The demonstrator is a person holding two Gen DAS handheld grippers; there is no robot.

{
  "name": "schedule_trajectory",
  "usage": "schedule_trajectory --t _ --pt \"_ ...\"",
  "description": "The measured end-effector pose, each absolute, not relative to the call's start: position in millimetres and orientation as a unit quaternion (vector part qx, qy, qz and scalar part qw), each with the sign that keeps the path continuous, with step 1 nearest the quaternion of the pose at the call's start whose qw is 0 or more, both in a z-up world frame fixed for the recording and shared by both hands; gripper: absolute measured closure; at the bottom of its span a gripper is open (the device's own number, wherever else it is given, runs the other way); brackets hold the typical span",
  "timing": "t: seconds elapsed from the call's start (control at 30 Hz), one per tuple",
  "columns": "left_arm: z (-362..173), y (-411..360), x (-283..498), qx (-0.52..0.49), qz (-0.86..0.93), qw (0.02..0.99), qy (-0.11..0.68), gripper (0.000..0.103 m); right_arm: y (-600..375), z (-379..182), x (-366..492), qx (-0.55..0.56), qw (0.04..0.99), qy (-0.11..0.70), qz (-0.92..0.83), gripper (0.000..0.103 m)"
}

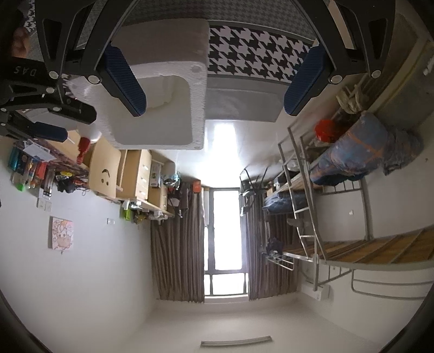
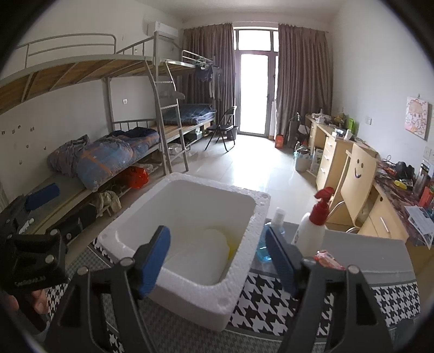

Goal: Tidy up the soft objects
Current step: 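Lower the white foam stick into the foam box and open the right tool, then withdraw both open tools from the foam box back over the table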

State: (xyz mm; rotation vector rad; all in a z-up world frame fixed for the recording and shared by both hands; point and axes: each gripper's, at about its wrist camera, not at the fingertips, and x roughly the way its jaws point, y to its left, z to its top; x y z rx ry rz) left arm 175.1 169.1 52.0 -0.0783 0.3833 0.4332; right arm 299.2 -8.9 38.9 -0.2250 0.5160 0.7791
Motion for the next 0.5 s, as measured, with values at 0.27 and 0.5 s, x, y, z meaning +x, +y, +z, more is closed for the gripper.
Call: schedule_trajectory --t 0.27,0.5 --pt "58.5 155.9 161.1 -0.036 0.211 0.960 0.180 0.001 -23.7 41.5 290.2 -0.097 0.890 0.241 0.375 0.017" --pt "64.5 142.0 147.3 -0.033 0.204 0.964 0.168 0.001 -34.7 45.0 276.2 -0.091 0.892 0.229 0.380 0.017"
